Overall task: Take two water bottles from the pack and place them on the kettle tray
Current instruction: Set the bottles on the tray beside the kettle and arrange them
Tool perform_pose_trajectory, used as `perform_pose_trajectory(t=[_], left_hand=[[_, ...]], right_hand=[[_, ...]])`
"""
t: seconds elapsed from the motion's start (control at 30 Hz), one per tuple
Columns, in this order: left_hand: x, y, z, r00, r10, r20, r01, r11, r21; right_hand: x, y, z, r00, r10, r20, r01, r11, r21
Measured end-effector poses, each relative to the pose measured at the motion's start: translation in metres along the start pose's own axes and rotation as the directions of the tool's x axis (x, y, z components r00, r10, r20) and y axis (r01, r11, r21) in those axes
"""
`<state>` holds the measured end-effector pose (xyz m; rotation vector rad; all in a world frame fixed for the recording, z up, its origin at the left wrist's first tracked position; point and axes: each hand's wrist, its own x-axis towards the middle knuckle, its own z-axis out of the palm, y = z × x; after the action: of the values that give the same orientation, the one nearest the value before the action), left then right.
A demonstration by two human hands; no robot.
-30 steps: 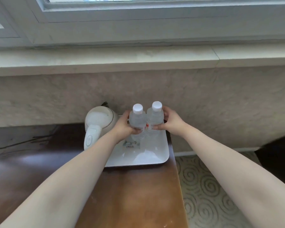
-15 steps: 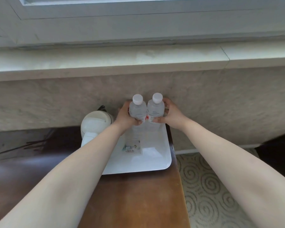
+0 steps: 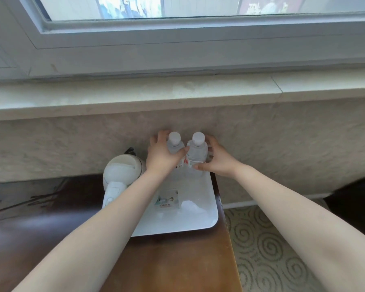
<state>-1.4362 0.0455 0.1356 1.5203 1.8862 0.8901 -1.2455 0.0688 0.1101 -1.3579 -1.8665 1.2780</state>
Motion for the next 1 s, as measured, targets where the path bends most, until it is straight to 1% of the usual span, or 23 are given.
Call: perform_pose_trajectory(t=[0.1, 0.2, 0.27, 0.33, 0.4, 0.53, 0.7, 0.77, 0.87, 1.0], left_hand=[[0.005, 0.008, -0.012, 0.998, 0.052, 0.019, -0.054, 0.990, 0.132], [0.008, 0.014, -0.020, 0.994, 0.082, 0.073, -0.093, 0.982, 0.164], [0.010, 0.015, -0.026, 0.986, 0.087, 0.143, -0.113, 0.976, 0.184], [0.013, 0.017, -0.032, 0.969, 0.106, 0.223, -0.149, 0.970, 0.191], [0.015, 0.019, -0.037, 0.950, 0.128, 0.286, -0.187, 0.963, 0.192], [0.018, 0.018, -0.044, 0.915, 0.171, 0.365, -0.249, 0.952, 0.180], [0.017, 0.016, -0.046, 0.874, 0.183, 0.451, -0.263, 0.957, 0.122], [0.018, 0.018, -0.045, 0.860, 0.182, 0.477, -0.270, 0.955, 0.121], [0.020, 0.020, -0.045, 0.854, 0.168, 0.492, -0.267, 0.954, 0.137], [0.020, 0.018, -0.041, 0.860, 0.194, 0.473, -0.309, 0.934, 0.179]], right_hand=[[0.001, -0.007, -0.007, 0.998, -0.065, 0.001, 0.065, 0.996, -0.058], [0.003, -0.011, -0.009, 0.996, -0.094, -0.006, 0.092, 0.987, -0.131], [0.003, -0.014, -0.007, 0.995, -0.102, -0.011, 0.098, 0.981, -0.170], [0.003, -0.015, -0.004, 0.994, -0.109, -0.026, 0.098, 0.958, -0.268], [0.001, -0.016, 0.002, 0.992, -0.090, -0.091, 0.056, 0.944, -0.326], [-0.005, -0.015, 0.016, 0.973, -0.034, -0.227, -0.036, 0.954, -0.297], [-0.006, -0.010, 0.026, 0.969, 0.063, -0.241, -0.096, 0.987, -0.128], [-0.005, -0.009, 0.031, 0.963, 0.070, -0.259, -0.109, 0.984, -0.138], [-0.003, -0.010, 0.037, 0.965, 0.022, -0.260, -0.074, 0.978, -0.193], [-0.002, -0.004, 0.030, 0.988, -0.027, -0.154, -0.016, 0.963, -0.270]])
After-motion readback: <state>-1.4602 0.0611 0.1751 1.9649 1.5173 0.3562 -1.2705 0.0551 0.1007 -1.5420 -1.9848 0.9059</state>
